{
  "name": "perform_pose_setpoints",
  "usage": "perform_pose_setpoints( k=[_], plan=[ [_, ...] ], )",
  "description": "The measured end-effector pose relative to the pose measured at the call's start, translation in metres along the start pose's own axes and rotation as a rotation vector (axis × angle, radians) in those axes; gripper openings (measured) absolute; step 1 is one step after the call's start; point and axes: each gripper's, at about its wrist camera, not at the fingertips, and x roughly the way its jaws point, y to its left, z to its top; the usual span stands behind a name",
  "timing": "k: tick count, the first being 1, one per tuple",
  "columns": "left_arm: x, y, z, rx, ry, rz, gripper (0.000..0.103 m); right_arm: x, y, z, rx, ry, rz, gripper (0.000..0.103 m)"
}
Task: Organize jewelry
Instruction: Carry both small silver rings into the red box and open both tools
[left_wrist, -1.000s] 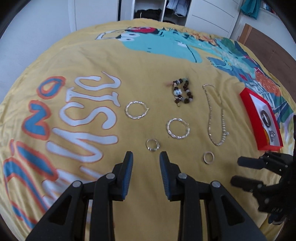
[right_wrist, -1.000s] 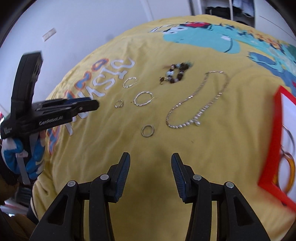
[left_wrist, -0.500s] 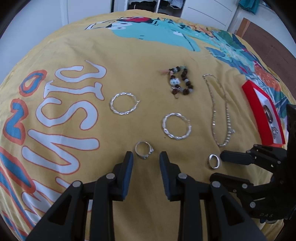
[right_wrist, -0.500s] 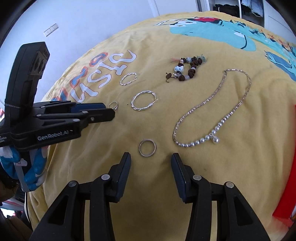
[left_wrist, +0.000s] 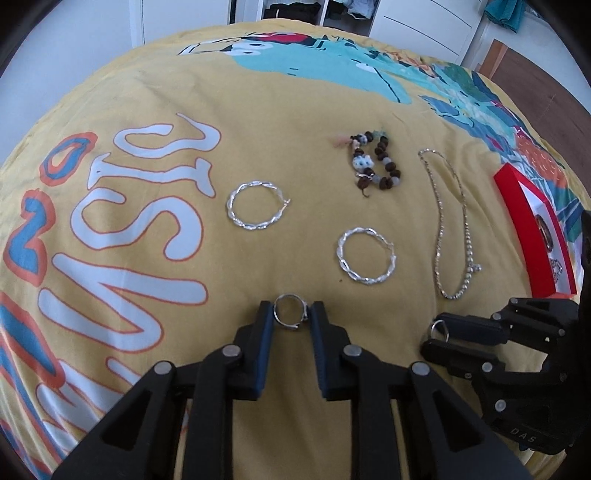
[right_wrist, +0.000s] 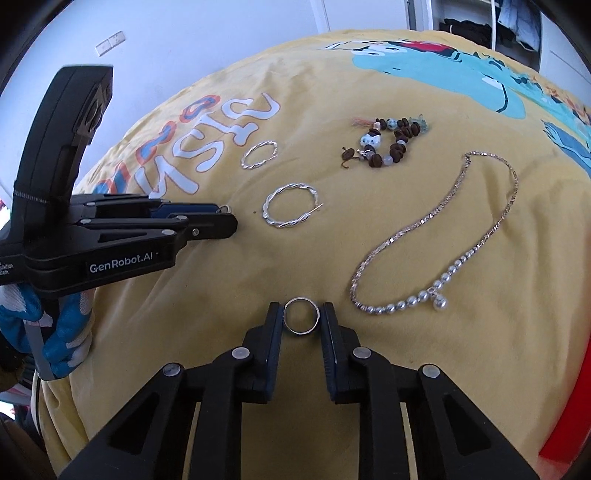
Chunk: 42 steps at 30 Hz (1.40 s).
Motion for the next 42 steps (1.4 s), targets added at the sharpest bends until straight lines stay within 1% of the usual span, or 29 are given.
perform_pose_setpoints(
  k=[6, 13, 18, 24, 30, 34, 37, 38, 42],
  plan=[
    [-0.023, -0.003, -0.008, -0.005, -0.007, 0.002, 0.019, -0.022, 0.003, -0.008, 0.036, -0.023, 0.002, 0.02],
    [-0.061, -0.018, -0.014, 0.002, -0.049, 0.003, 0.019, -0.076, 0.003, -0.024, 0.061, -0.084, -0.036, 0.02],
    [-0.09, -0.044, -0.014, 0.022, -0.09, -0.018, 0.019, -0.12, -0.01, -0.045, 0.09, -0.125, -0.085, 0.02],
    [-0.105, -0.09, -0.01, 0.06, -0.121, -0.065, 0.019, -0.171, -0.04, -0.075, 0.147, -0.166, -0.157, 0.02],
    [-0.099, -0.153, 0.001, 0.135, -0.117, -0.121, 0.019, -0.215, -0.088, -0.102, 0.223, -0.206, -0.241, 0.02],
    [-0.086, -0.205, 0.024, 0.201, -0.111, -0.161, 0.019, -0.235, -0.137, -0.108, 0.294, -0.238, -0.298, 0.02],
    [-0.072, -0.239, 0.046, 0.237, -0.111, -0.184, 0.019, -0.243, -0.173, -0.103, 0.343, -0.265, -0.326, 0.02],
    [-0.064, -0.257, 0.057, 0.26, -0.112, -0.188, 0.019, -0.243, -0.186, -0.1, 0.357, -0.269, -0.331, 0.02],
    [-0.034, -0.301, 0.085, 0.293, -0.098, -0.209, 0.019, -0.229, -0.234, -0.088, 0.389, -0.248, -0.35, 0.02]
  ],
)
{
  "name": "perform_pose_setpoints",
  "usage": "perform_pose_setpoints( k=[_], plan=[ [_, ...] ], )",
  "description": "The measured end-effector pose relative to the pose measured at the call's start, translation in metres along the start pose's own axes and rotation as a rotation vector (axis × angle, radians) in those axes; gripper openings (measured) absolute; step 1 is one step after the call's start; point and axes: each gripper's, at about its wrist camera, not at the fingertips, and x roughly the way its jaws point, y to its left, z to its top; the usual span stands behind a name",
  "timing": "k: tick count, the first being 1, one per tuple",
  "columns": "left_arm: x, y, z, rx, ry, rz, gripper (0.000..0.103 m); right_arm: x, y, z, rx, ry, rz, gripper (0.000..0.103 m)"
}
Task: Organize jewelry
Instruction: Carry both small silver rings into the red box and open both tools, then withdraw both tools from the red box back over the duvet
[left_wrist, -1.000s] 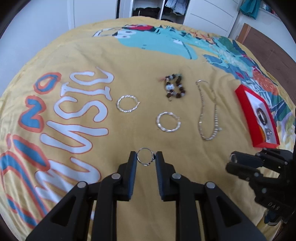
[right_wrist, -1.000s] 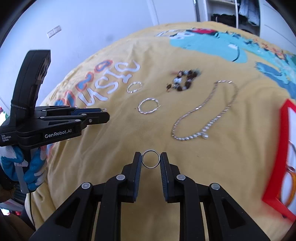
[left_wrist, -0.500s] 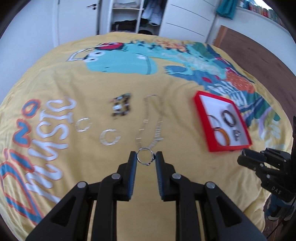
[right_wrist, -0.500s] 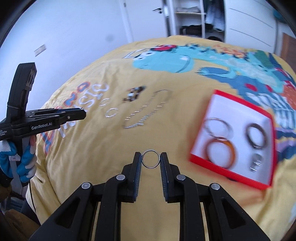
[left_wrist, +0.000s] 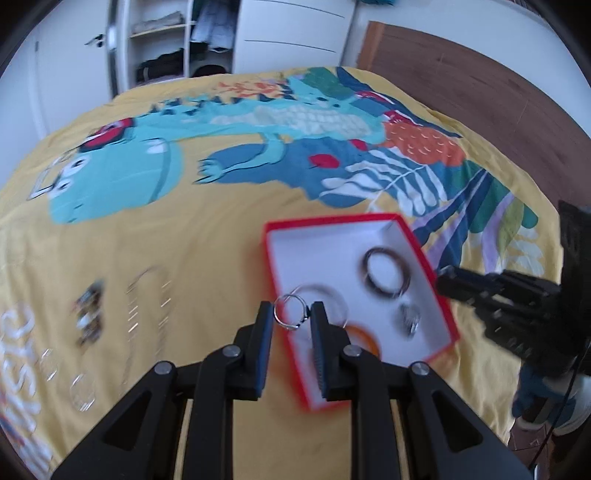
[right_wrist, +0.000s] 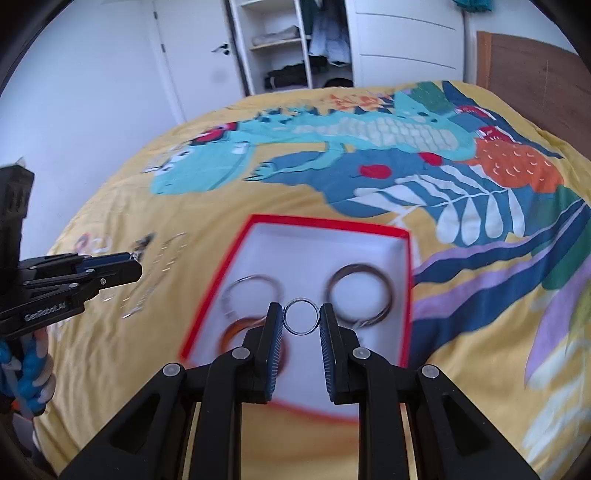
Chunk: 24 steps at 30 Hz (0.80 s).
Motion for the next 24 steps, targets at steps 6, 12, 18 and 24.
perform_pose_setpoints(
  k=[6, 12, 18, 24],
  plan=[
    [0.074, -0.02, 0.031, 0.016, 0.064, 0.038, 0.019, 0.056, -0.028, 0.011, -0.018, 0.102, -0.017, 0.02],
    [0.122, -0.018, 0.029, 0.011, 0.127, 0.072, 0.019, 0.094, -0.036, 0.012, -0.058, 0.168, -0.019, 0.02],
    [0.145, -0.017, 0.028, 0.029, 0.161, 0.077, 0.019, 0.113, -0.035, 0.012, -0.1, 0.199, -0.042, 0.02],
    [0.155, -0.021, 0.025, 0.079, 0.165, 0.127, 0.02, 0.119, -0.029, 0.013, -0.159, 0.2, -0.061, 0.021]
  ],
)
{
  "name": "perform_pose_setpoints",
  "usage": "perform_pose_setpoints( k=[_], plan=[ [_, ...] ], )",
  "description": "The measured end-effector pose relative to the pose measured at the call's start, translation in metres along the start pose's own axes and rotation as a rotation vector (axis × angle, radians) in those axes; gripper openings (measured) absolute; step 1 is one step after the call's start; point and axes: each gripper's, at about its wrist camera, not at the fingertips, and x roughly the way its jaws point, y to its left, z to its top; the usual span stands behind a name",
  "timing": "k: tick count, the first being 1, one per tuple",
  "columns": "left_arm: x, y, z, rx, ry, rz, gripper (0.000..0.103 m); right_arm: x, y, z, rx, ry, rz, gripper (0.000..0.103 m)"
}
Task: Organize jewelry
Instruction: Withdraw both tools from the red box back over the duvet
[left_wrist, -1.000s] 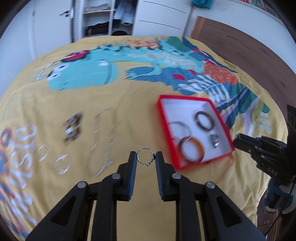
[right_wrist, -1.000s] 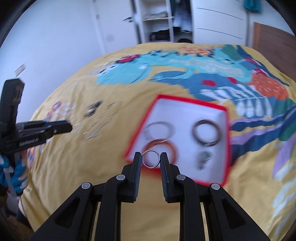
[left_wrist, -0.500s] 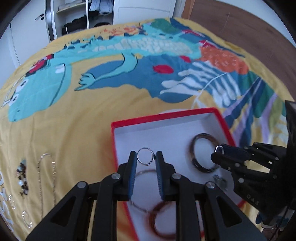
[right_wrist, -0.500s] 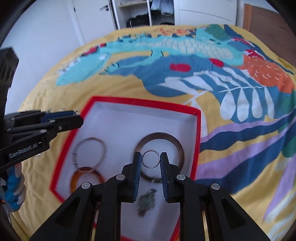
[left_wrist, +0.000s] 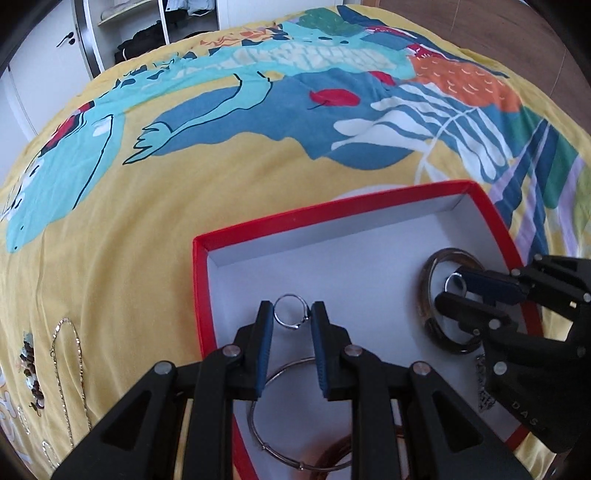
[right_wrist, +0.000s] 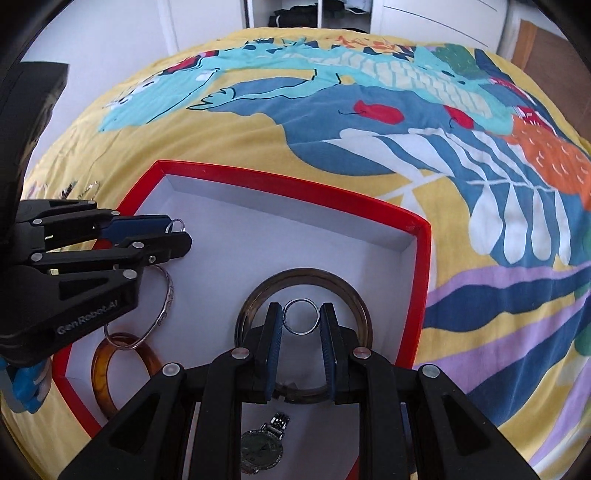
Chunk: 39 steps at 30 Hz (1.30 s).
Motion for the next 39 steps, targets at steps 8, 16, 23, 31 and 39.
perform_pose_setpoints(
  k=[8, 16, 23, 31, 39],
  plan=[
    [-0.007, 0.001, -0.002, 0.003, 0.001, -0.024, 0.02, -0.015, -0.003, -0.005, -0.037, 0.001, -0.022, 0.028],
    [-0.076, 0.016, 0.004, -0.066, -0.055, -0.143, 0.029, -0.082, -0.018, -0.011, 0.041, -0.095, -0.029, 0.031],
    [-0.189, 0.036, -0.001, -0.085, -0.176, -0.105, 0.031, -0.167, -0.004, -0.022, 0.071, -0.188, -0.036, 0.038],
    [-0.3, 0.06, -0.07, -0.113, -0.287, 0.018, 0.031, -0.264, 0.046, -0.047, 0.069, -0.312, -0.015, 0.047],
    [-0.388, 0.096, -0.158, -0.155, -0.367, 0.103, 0.031, -0.322, 0.104, -0.09, 0.031, -0.374, 0.012, 0.047]
  ],
)
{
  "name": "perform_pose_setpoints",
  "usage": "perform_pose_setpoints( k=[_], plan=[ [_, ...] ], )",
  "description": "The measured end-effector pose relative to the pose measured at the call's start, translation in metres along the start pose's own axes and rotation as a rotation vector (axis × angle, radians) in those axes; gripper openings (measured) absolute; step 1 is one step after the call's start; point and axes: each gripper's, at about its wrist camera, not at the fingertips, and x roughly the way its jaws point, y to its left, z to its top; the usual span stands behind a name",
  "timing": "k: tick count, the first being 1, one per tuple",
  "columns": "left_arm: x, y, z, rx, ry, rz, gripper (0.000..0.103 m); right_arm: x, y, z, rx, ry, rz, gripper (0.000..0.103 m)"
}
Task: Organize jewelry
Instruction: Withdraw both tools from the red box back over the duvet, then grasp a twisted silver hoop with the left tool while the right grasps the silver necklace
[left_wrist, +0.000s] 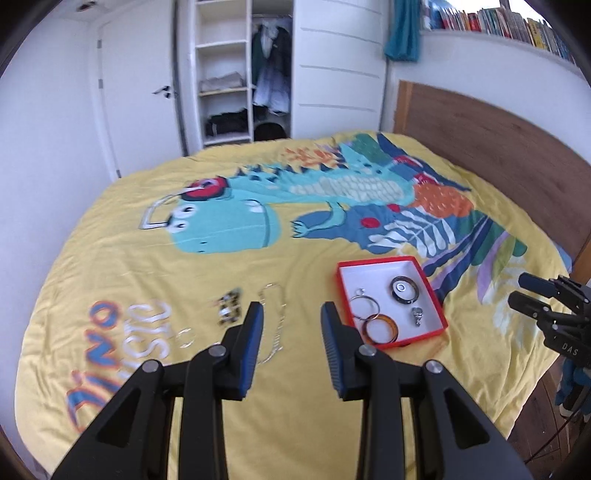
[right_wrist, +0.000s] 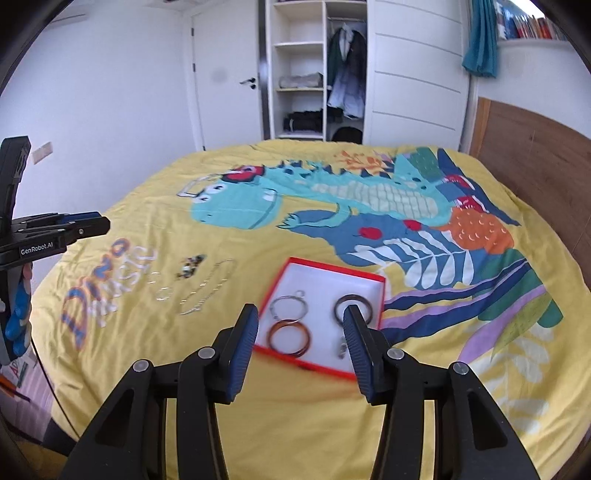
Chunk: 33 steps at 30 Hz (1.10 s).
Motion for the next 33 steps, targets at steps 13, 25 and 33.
perform_pose_setpoints(
  k=[13, 25, 33],
  plan=[
    [-0.108, 0.067, -0.071, -0.066, -0.071, 0.08, 0.031, -0.063, 0.058, -0.02, 0.044, -0.085, 0.049, 0.051],
    [-0.09, 0.135, -0.112, -0.215, -0.029, 0.16, 0.043, -0.018, 0.113, -0.021, -0.028, -0.014, 0.113, 0.052],
    [-0.018, 0.149, -0.128, -0.235, 0.074, 0.16, 0.043, 0.058, 0.131, -0.028, -0.026, 0.102, 0.156, 0.052]
  ],
)
